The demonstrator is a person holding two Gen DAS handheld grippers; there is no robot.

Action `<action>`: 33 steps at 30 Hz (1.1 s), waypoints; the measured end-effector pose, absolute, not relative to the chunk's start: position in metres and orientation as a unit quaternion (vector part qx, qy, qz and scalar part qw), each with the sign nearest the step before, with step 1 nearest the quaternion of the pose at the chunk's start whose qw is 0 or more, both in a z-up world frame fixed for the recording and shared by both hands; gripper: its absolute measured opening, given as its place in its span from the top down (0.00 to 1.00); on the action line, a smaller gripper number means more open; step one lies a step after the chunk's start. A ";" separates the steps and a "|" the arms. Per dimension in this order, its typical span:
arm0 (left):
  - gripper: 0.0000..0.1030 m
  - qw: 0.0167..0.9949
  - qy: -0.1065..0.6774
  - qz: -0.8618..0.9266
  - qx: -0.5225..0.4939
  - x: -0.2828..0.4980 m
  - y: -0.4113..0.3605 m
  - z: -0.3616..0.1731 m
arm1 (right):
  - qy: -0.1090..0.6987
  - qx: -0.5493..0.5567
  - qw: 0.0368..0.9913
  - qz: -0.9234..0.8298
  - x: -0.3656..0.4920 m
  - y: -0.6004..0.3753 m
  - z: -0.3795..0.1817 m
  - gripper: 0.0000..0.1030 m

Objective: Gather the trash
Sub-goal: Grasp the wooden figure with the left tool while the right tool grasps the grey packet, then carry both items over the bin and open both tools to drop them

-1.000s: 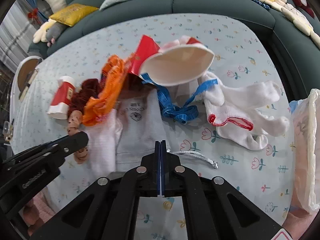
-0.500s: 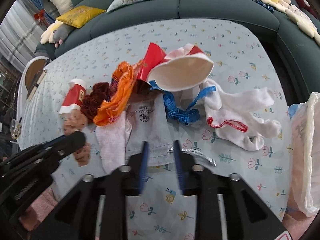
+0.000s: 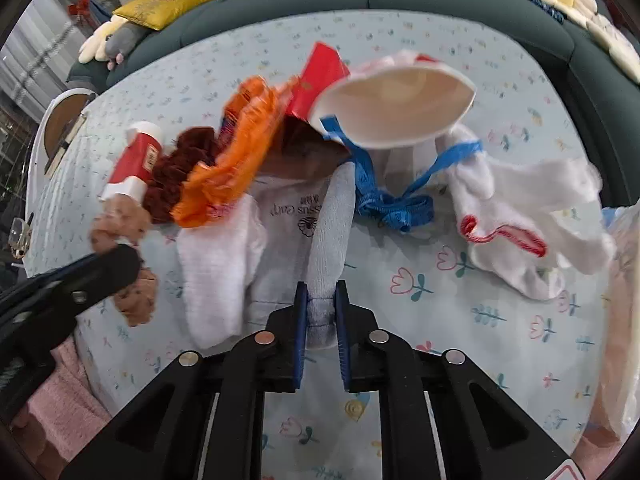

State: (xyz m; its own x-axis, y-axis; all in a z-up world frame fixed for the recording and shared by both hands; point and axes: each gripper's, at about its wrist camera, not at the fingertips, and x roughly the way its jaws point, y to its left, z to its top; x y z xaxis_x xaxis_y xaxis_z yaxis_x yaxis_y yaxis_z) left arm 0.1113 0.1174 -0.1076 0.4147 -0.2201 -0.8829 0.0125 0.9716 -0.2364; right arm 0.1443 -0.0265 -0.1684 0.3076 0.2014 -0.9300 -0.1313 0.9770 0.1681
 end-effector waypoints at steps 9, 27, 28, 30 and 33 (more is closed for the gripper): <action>0.90 0.843 0.523 -0.089 -0.090 0.102 0.096 -0.088 | 0.526 0.058 0.841 0.110 0.115 -0.053 -0.106 0.89; 0.90 0.846 0.486 -0.213 -0.049 0.088 -0.029 -0.035 | 0.446 0.109 0.888 -0.001 0.061 -0.186 -0.043 0.89; 0.90 0.845 0.484 -0.222 -0.041 0.088 -0.039 -0.034 | 0.444 0.112 0.889 -0.010 0.059 -0.196 -0.043 0.89; 0.90 0.843 0.481 -0.239 -0.027 0.087 -0.060 -0.032 | 0.441 0.116 0.890 -0.026 0.054 -0.212 -0.042 0.89; 0.90 0.837 0.480 -0.264 -0.015 0.086 -0.090 -0.030 | 0.434 0.126 0.890 -0.053 0.045 -0.241 -0.042 0.89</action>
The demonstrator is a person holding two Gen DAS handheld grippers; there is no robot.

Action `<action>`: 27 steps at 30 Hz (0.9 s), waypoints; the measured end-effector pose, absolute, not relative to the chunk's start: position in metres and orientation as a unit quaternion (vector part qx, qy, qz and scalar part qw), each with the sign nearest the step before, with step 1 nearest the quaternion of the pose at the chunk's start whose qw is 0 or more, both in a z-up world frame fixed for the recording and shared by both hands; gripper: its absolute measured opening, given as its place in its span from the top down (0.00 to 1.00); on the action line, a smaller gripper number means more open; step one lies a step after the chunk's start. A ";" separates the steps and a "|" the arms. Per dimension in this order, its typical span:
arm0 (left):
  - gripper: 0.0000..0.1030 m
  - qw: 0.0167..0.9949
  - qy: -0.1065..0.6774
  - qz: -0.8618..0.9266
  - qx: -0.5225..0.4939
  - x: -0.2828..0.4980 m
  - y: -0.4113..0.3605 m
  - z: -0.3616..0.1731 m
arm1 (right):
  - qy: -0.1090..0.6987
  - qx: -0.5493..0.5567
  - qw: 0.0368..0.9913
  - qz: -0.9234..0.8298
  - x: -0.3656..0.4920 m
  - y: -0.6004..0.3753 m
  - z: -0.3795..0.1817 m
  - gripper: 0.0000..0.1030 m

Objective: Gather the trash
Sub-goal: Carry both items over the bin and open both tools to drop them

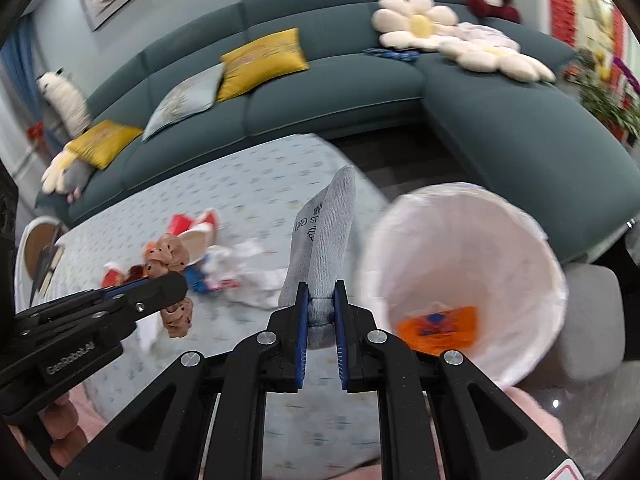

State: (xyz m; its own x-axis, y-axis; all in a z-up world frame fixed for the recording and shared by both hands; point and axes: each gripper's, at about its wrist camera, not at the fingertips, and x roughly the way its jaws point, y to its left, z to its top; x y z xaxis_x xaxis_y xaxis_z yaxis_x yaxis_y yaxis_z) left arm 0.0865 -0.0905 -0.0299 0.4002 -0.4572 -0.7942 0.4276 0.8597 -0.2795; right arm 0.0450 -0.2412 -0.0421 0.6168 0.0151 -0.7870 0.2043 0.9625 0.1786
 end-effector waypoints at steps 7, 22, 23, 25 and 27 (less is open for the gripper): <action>0.90 0.820 0.483 -0.307 0.005 0.086 -0.149 -0.031 | 0.424 0.149 0.887 -0.106 0.027 -0.297 -0.047 0.89; 0.90 0.788 0.500 -0.359 0.027 0.085 -0.233 -0.044 | 0.422 0.180 0.875 -0.155 0.013 -0.357 -0.064 0.89; 0.89 0.785 0.503 -0.362 0.024 0.086 -0.236 -0.045 | 0.422 0.181 0.875 -0.156 0.012 -0.359 -0.065 0.89; 0.89 0.782 0.505 -0.364 0.022 0.087 -0.240 -0.046 | 0.422 0.183 0.874 -0.158 0.013 -0.363 -0.067 0.89; 0.87 0.782 0.504 -0.365 0.021 0.088 -0.243 -0.046 | 0.423 0.185 0.873 -0.159 0.014 -0.365 -0.069 0.88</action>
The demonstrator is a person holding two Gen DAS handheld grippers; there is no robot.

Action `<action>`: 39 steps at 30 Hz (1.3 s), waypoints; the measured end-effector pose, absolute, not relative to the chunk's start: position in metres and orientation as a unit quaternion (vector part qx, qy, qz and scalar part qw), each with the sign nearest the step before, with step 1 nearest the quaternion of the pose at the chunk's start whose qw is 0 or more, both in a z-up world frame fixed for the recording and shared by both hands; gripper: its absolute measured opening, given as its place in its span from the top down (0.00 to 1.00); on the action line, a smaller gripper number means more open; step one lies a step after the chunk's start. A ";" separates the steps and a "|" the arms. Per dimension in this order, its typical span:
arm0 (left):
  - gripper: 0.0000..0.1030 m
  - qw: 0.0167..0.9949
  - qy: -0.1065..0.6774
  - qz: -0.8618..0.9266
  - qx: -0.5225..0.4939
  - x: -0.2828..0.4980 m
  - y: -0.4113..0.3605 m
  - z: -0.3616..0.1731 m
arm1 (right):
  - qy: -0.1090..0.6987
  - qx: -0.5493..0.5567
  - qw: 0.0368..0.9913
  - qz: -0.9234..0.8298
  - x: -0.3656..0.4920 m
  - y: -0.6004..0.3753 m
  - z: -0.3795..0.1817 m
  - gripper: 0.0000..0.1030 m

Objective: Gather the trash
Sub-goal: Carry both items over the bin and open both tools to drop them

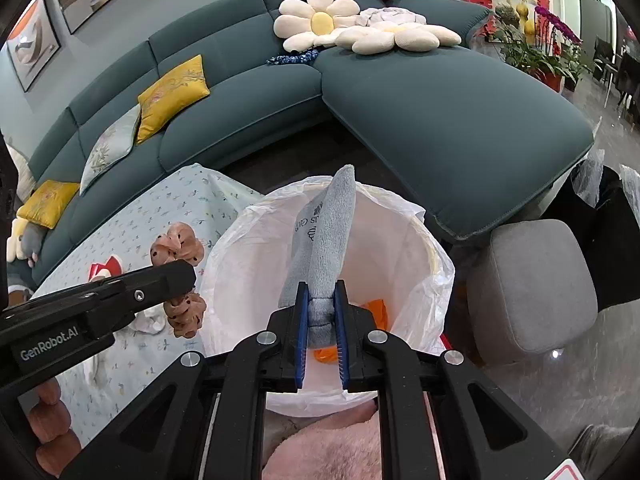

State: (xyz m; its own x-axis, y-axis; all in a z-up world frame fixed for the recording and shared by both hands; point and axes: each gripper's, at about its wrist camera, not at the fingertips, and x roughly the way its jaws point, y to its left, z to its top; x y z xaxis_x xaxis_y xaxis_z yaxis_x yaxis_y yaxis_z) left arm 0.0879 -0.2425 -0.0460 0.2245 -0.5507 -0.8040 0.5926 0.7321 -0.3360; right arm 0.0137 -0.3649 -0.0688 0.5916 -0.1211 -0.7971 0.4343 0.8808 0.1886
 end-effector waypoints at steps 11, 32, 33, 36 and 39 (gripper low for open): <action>0.68 0.791 0.506 -0.343 0.013 0.091 -0.233 -0.045 | 0.427 0.185 0.872 -0.153 0.019 -0.362 -0.075 0.83; 0.48 0.836 0.487 -0.253 -0.010 0.101 -0.158 -0.040 | 0.407 0.155 0.891 -0.129 0.040 -0.324 -0.047 0.54; 0.48 0.837 0.487 -0.249 -0.013 0.102 -0.153 -0.041 | 0.408 0.153 0.891 -0.125 0.041 -0.321 -0.046 0.54; 0.48 0.843 0.487 -0.229 -0.017 0.103 -0.136 -0.041 | 0.409 0.147 0.893 -0.116 0.045 -0.307 -0.043 0.51; 0.45 0.848 0.486 -0.209 -0.024 0.104 -0.117 -0.042 | 0.410 0.143 0.895 -0.104 0.047 -0.294 -0.040 0.49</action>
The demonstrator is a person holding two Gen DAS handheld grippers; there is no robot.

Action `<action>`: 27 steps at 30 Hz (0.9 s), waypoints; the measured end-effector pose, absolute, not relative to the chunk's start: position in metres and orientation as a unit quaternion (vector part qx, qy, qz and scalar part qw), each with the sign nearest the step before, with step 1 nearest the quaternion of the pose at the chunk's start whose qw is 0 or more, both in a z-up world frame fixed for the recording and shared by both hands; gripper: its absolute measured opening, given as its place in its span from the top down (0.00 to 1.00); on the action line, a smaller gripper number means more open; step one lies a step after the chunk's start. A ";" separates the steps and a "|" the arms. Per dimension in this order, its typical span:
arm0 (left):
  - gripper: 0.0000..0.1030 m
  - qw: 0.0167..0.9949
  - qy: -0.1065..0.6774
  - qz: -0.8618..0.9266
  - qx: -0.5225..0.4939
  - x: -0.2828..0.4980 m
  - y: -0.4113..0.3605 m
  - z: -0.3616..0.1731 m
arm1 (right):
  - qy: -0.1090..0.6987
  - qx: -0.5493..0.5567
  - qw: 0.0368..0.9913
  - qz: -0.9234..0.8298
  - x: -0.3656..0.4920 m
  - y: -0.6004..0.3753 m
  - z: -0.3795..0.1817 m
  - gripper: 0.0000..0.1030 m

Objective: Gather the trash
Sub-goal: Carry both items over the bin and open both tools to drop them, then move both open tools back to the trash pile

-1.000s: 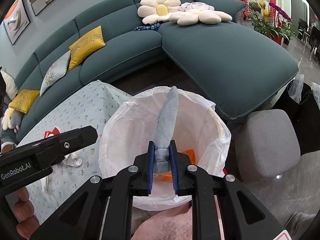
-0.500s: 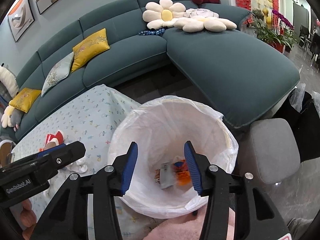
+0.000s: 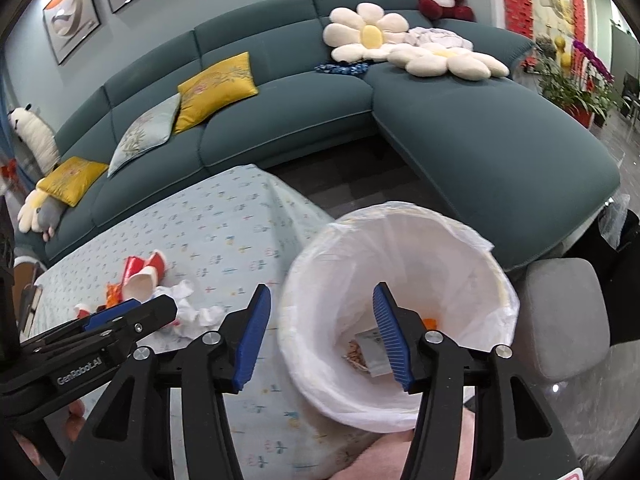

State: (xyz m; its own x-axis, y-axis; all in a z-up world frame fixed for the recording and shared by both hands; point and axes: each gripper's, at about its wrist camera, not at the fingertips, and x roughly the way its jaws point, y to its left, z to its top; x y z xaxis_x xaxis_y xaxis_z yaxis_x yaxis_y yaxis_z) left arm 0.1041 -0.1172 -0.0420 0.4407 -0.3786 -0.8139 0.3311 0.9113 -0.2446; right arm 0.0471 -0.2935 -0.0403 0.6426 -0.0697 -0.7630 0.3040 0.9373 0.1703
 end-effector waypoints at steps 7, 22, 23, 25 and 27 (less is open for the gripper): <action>0.44 0.859 0.484 -0.162 -0.040 0.105 -0.068 -0.047 | 0.421 0.119 0.896 -0.071 0.053 -0.252 -0.040 0.49; 0.34 0.856 0.509 -0.058 -0.074 0.102 0.033 -0.083 | 0.450 0.093 0.888 -0.015 0.073 -0.171 -0.055 0.49; 0.34 0.852 0.514 -0.052 -0.079 0.103 0.039 -0.088 | 0.453 0.091 0.887 -0.011 0.075 -0.166 -0.057 0.49; 0.34 0.847 0.523 -0.046 -0.082 0.104 0.045 -0.095 | 0.458 0.089 0.885 -0.005 0.078 -0.157 -0.062 0.49; 0.34 0.843 0.530 -0.040 -0.082 0.106 0.052 -0.103 | 0.465 0.090 0.881 0.001 0.082 -0.150 -0.068 0.49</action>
State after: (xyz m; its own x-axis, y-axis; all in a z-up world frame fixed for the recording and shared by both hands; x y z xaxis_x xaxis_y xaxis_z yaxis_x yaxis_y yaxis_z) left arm 0.1056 0.0520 -0.1033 0.4340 -0.1537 -0.8877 -0.0199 0.9835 -0.1800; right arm 0.0824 -0.1495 -0.0676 0.5683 0.0850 -0.8184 0.0813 0.9840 0.1587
